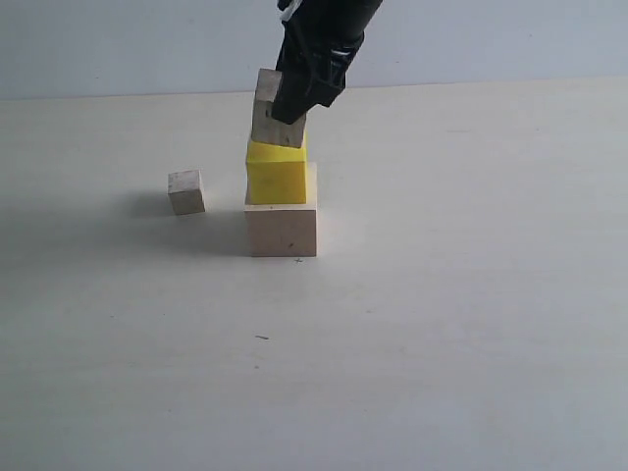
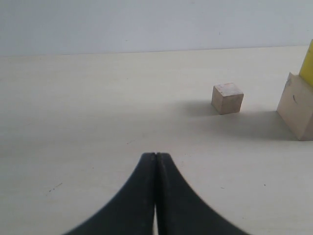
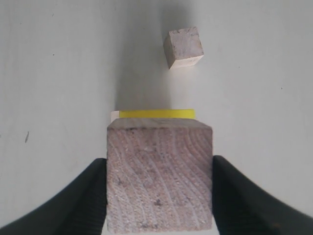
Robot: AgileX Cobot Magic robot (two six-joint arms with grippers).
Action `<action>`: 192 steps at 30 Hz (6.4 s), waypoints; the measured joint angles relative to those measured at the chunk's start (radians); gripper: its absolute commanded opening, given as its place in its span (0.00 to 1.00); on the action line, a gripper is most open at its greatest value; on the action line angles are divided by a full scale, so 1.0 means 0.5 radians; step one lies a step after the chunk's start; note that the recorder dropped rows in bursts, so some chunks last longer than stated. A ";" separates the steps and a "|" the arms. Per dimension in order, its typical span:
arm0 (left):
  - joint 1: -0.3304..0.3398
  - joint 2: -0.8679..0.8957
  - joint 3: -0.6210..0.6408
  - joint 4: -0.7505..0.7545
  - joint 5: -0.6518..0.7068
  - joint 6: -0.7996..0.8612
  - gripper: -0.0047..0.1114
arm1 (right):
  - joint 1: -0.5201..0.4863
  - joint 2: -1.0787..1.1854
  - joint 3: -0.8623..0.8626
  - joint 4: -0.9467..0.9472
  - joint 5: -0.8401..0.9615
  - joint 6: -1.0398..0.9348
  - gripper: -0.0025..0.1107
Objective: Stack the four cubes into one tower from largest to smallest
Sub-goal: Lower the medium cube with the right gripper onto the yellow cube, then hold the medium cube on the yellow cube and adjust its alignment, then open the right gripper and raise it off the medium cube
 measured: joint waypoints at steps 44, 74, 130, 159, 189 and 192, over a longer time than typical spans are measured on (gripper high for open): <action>0.000 0.000 0.000 0.000 0.000 0.000 0.04 | 0.000 0.060 0.000 -0.012 -0.048 -0.020 0.02; 0.000 0.000 0.000 0.000 0.000 0.000 0.04 | 0.000 0.060 0.000 -0.012 -0.049 -0.020 0.03; 0.000 0.000 0.000 0.000 0.000 0.000 0.04 | 0.000 0.060 0.000 -0.007 -0.044 -0.020 0.57; 0.000 0.000 0.000 0.000 0.000 0.000 0.04 | 0.000 0.060 0.000 0.133 -0.140 0.021 0.61; 0.000 0.000 0.000 0.000 0.000 0.000 0.04 | 0.000 0.147 0.000 0.200 -0.155 0.025 0.59; 0.000 0.000 0.000 0.000 0.000 0.000 0.04 | 0.000 0.147 0.000 0.200 -0.169 0.040 0.59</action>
